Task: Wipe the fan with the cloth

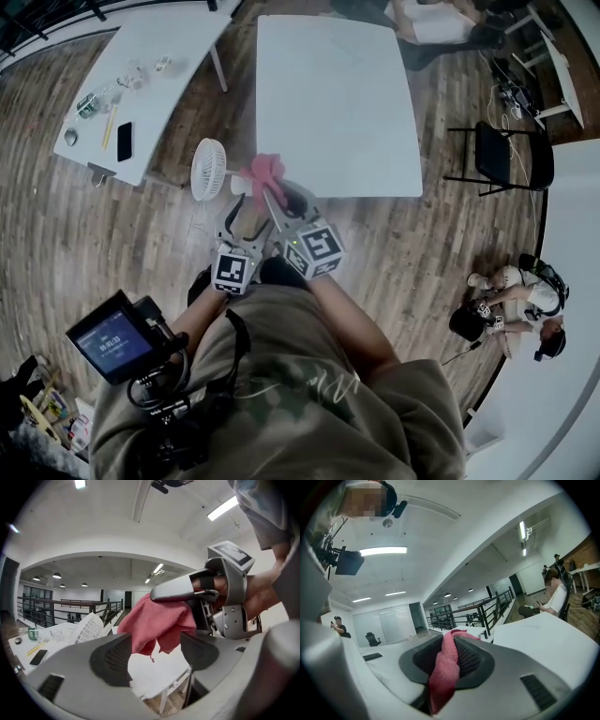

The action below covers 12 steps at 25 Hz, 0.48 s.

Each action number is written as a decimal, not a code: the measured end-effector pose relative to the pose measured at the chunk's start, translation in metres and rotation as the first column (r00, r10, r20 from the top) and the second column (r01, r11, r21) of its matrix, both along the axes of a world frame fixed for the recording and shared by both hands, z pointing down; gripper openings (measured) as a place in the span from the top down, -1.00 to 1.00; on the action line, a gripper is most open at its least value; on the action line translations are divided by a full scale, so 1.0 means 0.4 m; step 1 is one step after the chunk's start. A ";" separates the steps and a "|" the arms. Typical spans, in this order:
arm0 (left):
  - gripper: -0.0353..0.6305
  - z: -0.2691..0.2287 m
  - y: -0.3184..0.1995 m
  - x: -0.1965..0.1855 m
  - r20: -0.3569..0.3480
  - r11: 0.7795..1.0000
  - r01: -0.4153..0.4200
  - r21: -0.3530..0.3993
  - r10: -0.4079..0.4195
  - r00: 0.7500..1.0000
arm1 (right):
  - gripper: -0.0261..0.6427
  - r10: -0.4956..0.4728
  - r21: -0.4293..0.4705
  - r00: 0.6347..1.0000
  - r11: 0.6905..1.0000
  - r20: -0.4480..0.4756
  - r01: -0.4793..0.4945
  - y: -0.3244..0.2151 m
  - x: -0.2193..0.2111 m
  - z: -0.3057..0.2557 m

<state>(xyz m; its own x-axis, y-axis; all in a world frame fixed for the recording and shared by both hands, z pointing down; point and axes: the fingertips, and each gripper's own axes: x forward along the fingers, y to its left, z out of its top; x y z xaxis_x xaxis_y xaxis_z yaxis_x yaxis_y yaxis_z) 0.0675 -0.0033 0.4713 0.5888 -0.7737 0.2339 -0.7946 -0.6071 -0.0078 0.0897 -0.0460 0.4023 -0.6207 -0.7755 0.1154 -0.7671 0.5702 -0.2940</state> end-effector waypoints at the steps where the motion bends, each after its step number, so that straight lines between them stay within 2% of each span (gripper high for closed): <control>1: -0.05 -0.008 -0.001 -0.009 -0.009 1.000 -0.003 0.009 0.003 1.000 | 0.64 0.003 -0.009 1.000 1.000 -0.002 -0.003 0.005 -0.005 -0.004; 6: -0.05 -0.059 0.030 -0.046 -0.035 0.998 -0.054 0.045 0.056 0.998 | 0.65 0.049 -0.068 0.999 0.996 -0.009 -0.050 0.060 -0.033 -0.024; 9: -0.05 -0.077 0.056 -0.080 -0.022 0.993 -0.096 0.065 0.098 0.995 | 0.64 0.093 -0.065 0.995 0.993 -0.027 -0.095 0.102 -0.069 -0.040; 12: -0.05 -0.098 0.083 -0.125 0.010 0.983 -0.135 0.121 0.135 0.991 | 0.65 0.129 -0.080 0.991 0.988 -0.035 -0.131 0.138 -0.120 -0.046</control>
